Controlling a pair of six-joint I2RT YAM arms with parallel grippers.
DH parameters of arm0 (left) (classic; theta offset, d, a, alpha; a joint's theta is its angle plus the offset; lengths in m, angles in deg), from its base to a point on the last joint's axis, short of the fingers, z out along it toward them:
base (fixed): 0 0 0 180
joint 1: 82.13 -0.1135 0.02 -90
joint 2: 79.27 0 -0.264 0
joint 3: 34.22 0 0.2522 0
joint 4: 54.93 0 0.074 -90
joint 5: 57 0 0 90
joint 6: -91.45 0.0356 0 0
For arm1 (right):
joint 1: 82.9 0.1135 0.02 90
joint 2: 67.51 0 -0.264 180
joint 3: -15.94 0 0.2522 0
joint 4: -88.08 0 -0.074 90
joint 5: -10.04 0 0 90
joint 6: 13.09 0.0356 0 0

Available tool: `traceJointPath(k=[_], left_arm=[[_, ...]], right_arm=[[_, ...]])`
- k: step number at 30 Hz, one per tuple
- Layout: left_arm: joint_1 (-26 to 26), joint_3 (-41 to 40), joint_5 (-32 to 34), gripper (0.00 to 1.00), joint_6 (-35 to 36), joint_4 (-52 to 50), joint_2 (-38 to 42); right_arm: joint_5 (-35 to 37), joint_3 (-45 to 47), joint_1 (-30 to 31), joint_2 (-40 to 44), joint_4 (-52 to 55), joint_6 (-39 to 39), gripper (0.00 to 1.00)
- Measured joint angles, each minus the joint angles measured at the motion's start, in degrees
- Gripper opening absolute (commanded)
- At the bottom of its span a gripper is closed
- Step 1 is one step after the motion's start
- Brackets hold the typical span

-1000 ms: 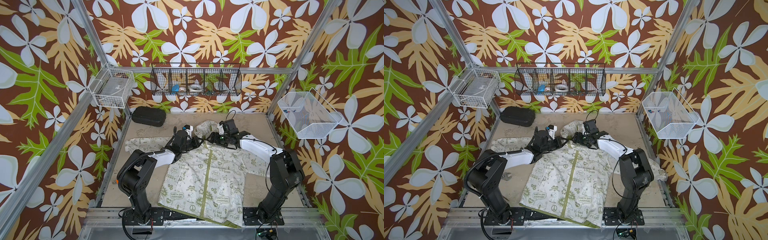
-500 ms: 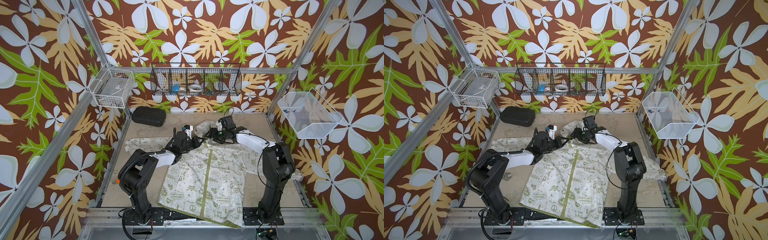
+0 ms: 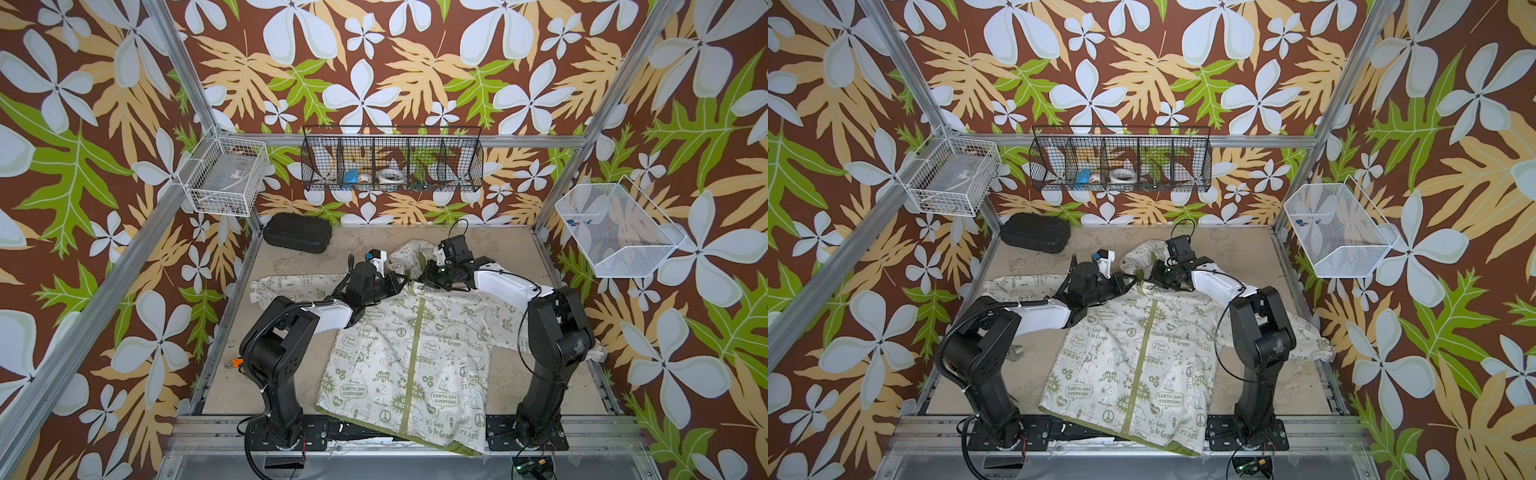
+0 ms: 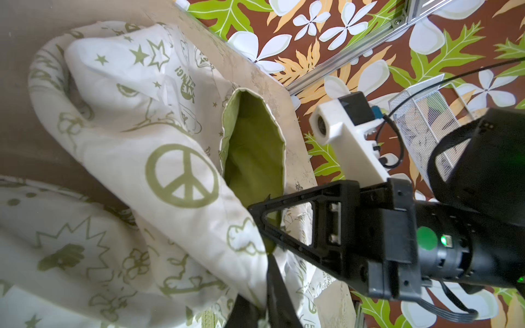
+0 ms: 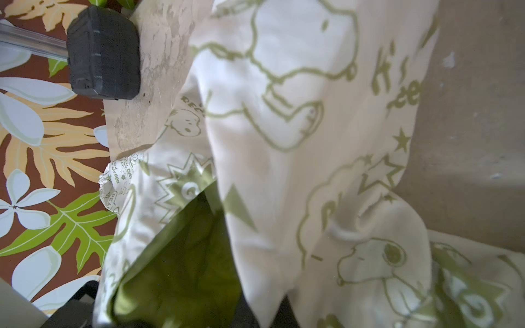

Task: Unzip the jacket
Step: Flatten out the jacket at the center of the board.

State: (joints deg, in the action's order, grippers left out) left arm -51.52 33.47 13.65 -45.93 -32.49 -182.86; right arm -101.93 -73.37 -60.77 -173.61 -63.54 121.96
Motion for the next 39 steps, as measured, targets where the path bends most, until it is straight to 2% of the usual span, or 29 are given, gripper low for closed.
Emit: traceJointPath(k=[4,5,10,16,18,26,33,34,36,39], left_arm=[[0.0,3.3,1.4,0.98,2.4,-5.9,0.5],[0.0,4.6,1.6,1.00,2.9,-7.8,0.5],[-0.4,12.9,1.1,0.99,3.8,-15.8,-0.5],[-1.3,26.4,-3.5,0.86,3.6,-28.6,-7.0],[-1.3,29.7,-4.2,0.85,3.9,-33.2,-8.6],[-1.3,29.9,-6.1,0.73,3.8,-42.9,-11.1],[-2.1,29.6,-7.6,0.44,2.4,-43.8,-11.1],[-2.5,29.6,-7.7,0.46,2.4,-43.9,-11.1],[-3.2,29.7,-7.9,0.62,2.0,-43.9,-11.2],[-4.2,32.2,-9.5,0.78,1.1,-44.6,-12.7]], right_arm=[[2.2,6.5,0.0,4.9,-6.7,1.2,0.00],[3.1,8.1,0.0,6.0,-8.9,1.2,0.00],[7.2,12.7,1.0,9.3,-18.6,-2.7,0.00],[12.2,16.2,1.9,12.3,-26.8,-9.5,0.00],[13.8,17.5,1.8,13.6,-28.9,-10.5,0.00],[16.4,19.0,1.9,15.3,-32.6,-13.8,0.00],[16.5,20.1,1.9,16.0,-33.3,-14.7,0.00],[16.5,20.5,1.9,16.2,-33.8,-14.7,0.00],[16.4,21.0,1.9,16.5,-34.2,-15.1,0.00],[16.4,21.6,2.1,16.8,-34.8,-15.5,0.00]])
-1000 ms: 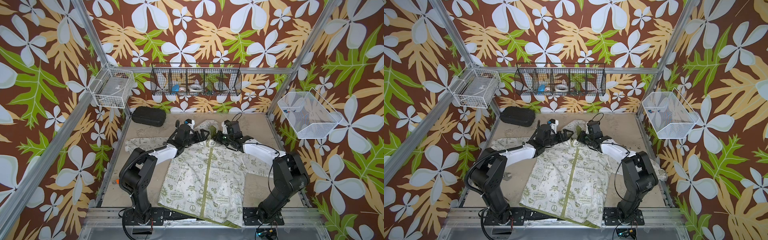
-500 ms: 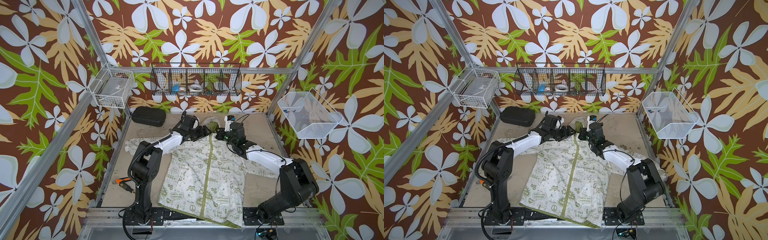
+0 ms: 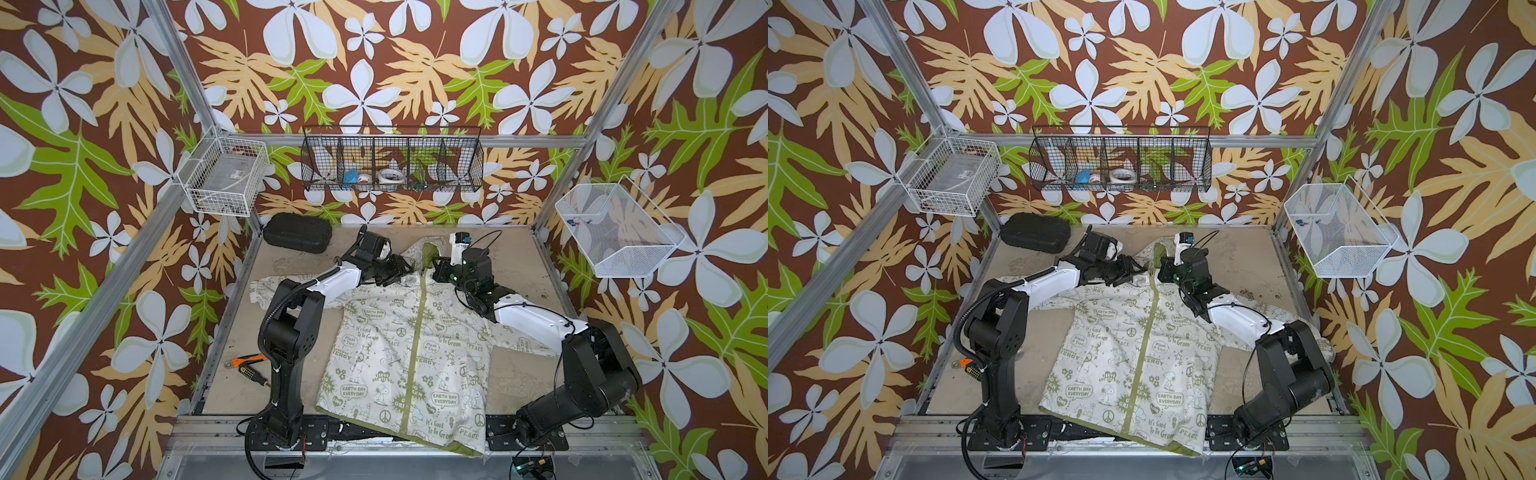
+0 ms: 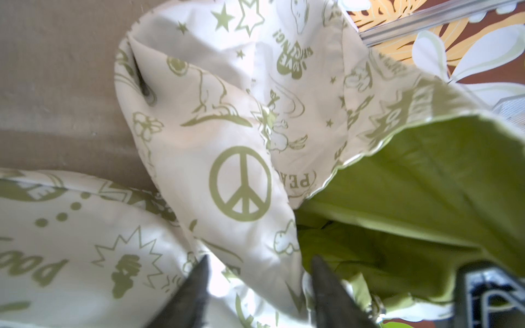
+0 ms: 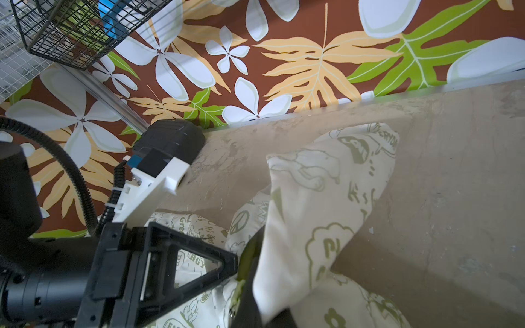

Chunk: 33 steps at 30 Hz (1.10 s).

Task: Unzip the jacket
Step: Flatten out the jacket at the center of the board.

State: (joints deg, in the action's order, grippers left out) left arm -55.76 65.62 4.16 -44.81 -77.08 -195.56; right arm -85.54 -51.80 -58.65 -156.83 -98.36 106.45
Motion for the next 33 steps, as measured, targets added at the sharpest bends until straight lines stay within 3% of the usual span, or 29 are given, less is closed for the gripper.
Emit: traceJointPath(k=[6,9,14,25,29,33], left_arm=[[-0.2,7.3,-2.3,0.81,1.2,-4.0,-5.0],[0.3,10.7,-2.9,0.76,1.6,-6.5,-6.9],[1.2,14.6,-3.5,0.58,3.2,-10.1,-9.2],[1.4,20.9,-4.5,0.00,4.8,-13.6,-10.9],[1.4,12.8,-4.5,0.00,4.2,-7.8,-5.4],[1.5,-7.5,-3.7,0.00,0.2,6.8,5.7]], right_arm=[[-0.3,0.0,0.5,0.2,-0.8,-1.4,0.00],[-0.4,-0.4,0.7,0.0,-0.8,-2.3,0.00],[-0.4,-1.4,0.9,-0.9,-0.7,-3.6,0.00],[1.7,-5.7,0.9,-1.4,6.7,-1.6,0.00],[1.8,-1.8,2.2,3.1,9.4,5.3,0.02],[1.6,11.0,6.6,10.5,8.3,13.5,0.06]])
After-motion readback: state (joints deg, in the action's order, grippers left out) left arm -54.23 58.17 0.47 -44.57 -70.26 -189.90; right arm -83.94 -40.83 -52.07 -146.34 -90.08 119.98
